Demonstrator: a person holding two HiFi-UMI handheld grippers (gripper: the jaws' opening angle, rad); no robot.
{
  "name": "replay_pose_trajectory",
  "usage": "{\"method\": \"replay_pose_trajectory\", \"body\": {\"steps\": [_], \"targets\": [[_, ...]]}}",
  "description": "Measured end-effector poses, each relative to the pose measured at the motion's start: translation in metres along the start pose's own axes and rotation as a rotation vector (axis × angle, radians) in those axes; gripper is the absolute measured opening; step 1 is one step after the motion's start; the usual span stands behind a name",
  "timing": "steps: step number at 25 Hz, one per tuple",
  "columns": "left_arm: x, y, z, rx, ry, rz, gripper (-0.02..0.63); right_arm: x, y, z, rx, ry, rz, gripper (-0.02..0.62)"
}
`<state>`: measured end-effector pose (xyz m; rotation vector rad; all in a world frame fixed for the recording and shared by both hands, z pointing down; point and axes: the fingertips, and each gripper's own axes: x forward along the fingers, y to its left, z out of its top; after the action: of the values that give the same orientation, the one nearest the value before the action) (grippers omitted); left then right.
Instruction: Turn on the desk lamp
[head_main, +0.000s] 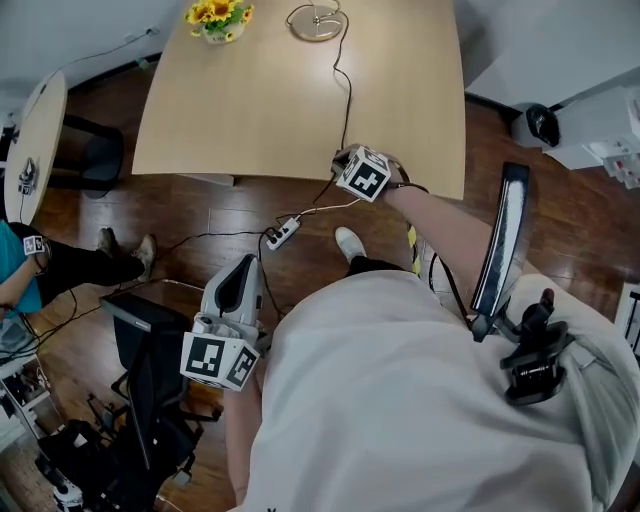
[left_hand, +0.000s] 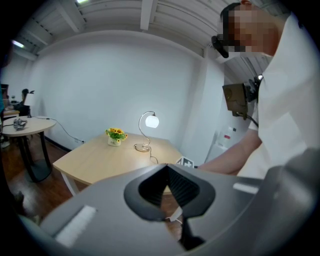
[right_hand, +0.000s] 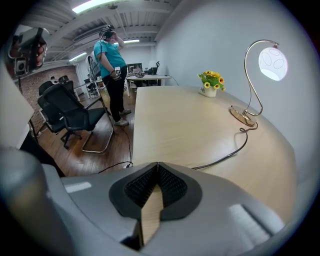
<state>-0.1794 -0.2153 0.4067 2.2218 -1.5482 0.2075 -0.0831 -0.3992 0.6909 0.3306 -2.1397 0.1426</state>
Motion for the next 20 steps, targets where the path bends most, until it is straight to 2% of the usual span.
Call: {"method": "replay_pose_trajectory", "body": {"steps": [10, 17, 20], "targets": [[-0.027, -0.004, -0.008, 0.017, -0.027, -0.021, 0.021, -0.047, 0.017, 0.015, 0.111, -0.151, -0.07, 0.012], [-0.049, -0.021, -0.011, 0.034, -0.073, -0.139, 0.021, -0.105, 0.053, 0.004, 0.173, -0.212, -0.14, 0.012], [-0.063, -0.028, -0.02, 0.046, -0.062, -0.177, 0.021, -0.134, 0.076, -0.005, 0.199, -0.227, -0.174, 0.012]]}}
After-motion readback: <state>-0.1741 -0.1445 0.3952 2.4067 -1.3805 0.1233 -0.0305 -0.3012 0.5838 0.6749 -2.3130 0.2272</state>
